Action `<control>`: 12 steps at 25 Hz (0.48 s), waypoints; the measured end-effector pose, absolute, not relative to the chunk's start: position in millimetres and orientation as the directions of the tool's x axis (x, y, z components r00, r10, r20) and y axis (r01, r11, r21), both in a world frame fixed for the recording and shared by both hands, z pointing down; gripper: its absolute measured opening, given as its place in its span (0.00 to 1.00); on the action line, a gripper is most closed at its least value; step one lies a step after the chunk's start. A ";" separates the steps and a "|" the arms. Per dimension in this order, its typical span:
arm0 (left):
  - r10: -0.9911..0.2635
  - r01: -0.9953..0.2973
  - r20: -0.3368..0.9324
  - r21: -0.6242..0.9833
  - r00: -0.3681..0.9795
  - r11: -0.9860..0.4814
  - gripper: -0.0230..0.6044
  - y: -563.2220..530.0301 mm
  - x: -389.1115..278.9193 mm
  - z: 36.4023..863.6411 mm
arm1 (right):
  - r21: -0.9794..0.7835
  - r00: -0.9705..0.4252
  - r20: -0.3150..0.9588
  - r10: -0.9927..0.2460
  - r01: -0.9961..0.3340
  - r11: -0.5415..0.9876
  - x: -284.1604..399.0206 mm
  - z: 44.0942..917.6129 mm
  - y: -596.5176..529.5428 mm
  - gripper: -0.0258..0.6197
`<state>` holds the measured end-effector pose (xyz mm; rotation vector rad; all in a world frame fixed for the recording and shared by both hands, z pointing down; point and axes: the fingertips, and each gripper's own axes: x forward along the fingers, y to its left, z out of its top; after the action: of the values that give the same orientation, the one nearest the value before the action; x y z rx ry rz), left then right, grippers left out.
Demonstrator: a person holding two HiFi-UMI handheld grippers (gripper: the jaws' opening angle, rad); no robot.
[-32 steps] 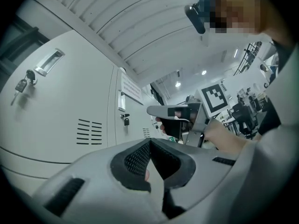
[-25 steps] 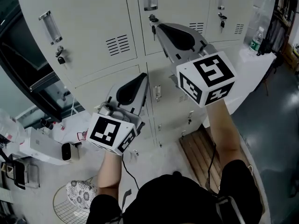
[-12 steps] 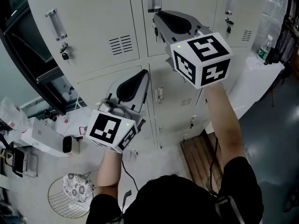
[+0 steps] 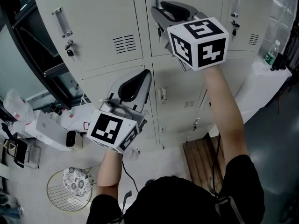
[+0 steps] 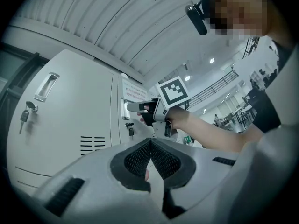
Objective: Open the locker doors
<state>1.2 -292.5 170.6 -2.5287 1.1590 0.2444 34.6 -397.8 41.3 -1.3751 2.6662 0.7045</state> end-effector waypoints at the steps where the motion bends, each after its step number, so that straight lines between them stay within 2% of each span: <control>1: -0.702 -0.762 -0.295 -0.238 0.648 -0.602 0.06 -292.3 0.9 170.7 | 0.366 -0.602 -0.253 -0.757 -0.784 0.501 33.7 40.2 -400.3 0.21; 12: -0.727 -0.779 -0.281 -0.246 0.627 -0.577 0.06 -293.3 -8.5 172.6 | 0.338 -0.597 -0.216 -0.772 -0.788 0.515 23.7 37.2 -425.6 0.28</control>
<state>-8.5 -293.3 172.6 -2.5074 1.2053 0.2115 23.7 -425.6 37.2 -1.3912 2.7006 0.6329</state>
